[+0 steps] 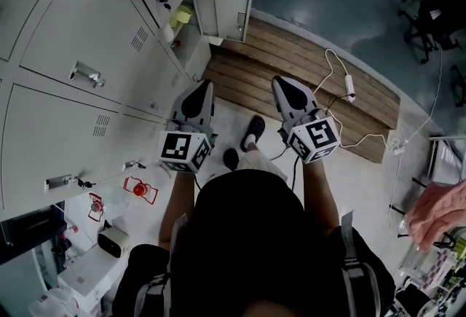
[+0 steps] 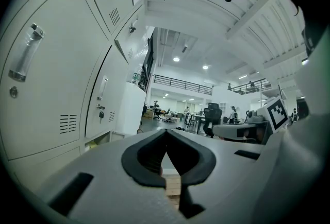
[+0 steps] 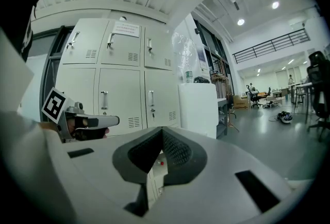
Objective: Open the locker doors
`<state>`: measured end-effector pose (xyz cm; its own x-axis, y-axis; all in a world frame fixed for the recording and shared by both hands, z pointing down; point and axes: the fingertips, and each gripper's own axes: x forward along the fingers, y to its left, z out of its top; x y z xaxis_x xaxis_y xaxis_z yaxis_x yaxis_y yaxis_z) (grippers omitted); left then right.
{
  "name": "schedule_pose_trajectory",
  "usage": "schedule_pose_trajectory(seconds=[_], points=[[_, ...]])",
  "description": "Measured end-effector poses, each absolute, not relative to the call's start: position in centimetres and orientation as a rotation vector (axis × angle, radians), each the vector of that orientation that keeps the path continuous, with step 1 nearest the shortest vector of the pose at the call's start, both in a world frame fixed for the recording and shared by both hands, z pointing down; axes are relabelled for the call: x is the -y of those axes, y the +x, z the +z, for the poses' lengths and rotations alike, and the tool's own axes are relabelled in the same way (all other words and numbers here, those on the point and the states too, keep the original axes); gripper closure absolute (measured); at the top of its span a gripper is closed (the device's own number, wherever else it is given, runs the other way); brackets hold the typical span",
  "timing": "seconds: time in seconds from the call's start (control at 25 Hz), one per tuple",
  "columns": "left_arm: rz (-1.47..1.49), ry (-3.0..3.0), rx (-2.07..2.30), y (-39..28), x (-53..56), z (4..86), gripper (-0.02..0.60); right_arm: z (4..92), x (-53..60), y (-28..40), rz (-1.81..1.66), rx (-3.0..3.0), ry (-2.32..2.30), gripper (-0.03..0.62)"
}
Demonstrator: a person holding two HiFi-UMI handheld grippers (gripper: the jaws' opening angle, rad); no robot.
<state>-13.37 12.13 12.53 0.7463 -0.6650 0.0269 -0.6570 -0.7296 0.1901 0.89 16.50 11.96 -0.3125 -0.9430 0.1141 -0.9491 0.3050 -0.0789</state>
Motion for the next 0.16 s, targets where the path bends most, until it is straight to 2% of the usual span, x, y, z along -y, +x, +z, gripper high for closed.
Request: schedule_pose_trajectory(seconds=[0.16], points=[[-0.055, 2.768, 1.058, -13.41, -11.96, 12.62, 0.566, 12.20, -16.34, 0.94, 0.211, 2.493, 1.814, 0.591]])
